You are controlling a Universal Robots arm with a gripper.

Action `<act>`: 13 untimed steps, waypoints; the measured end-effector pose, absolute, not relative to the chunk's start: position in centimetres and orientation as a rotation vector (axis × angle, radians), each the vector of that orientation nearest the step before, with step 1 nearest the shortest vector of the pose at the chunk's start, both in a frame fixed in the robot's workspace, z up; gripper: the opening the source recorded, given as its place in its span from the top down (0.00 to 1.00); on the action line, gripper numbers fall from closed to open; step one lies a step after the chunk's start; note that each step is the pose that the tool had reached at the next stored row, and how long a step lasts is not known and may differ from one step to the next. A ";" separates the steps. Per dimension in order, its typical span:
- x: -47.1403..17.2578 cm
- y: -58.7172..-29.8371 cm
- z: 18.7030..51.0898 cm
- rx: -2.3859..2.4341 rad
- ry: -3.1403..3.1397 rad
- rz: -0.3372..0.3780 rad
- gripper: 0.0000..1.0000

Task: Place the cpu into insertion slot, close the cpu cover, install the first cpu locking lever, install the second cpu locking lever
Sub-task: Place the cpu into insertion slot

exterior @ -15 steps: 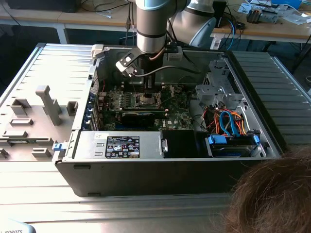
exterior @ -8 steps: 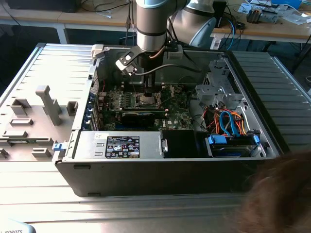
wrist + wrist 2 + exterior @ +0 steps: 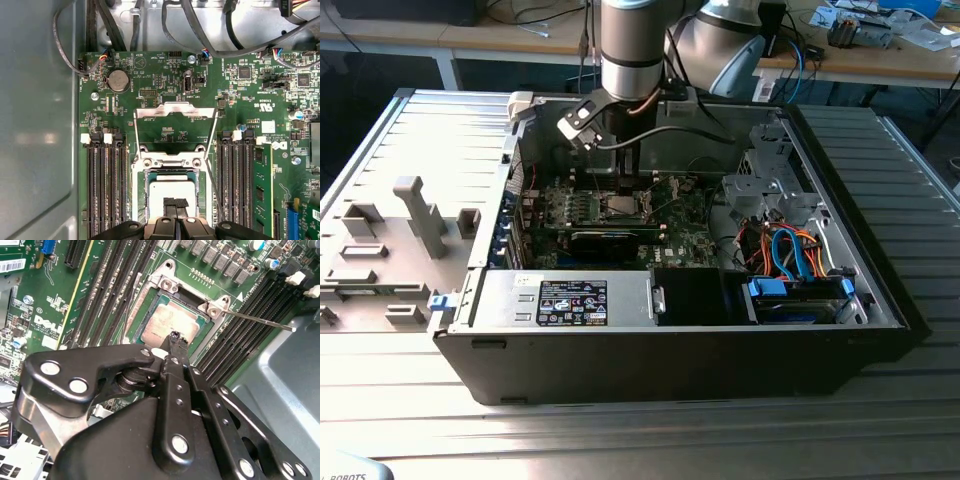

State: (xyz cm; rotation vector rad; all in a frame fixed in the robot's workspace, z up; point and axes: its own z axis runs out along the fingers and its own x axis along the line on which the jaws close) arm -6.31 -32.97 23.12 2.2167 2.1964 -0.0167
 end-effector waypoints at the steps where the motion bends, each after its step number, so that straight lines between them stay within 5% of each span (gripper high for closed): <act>1: -6.3 -33.0 23.2 2.217 2.196 -0.017 0.89; 13: -6.3 -33.0 24.8 2.217 2.196 -0.017 0.89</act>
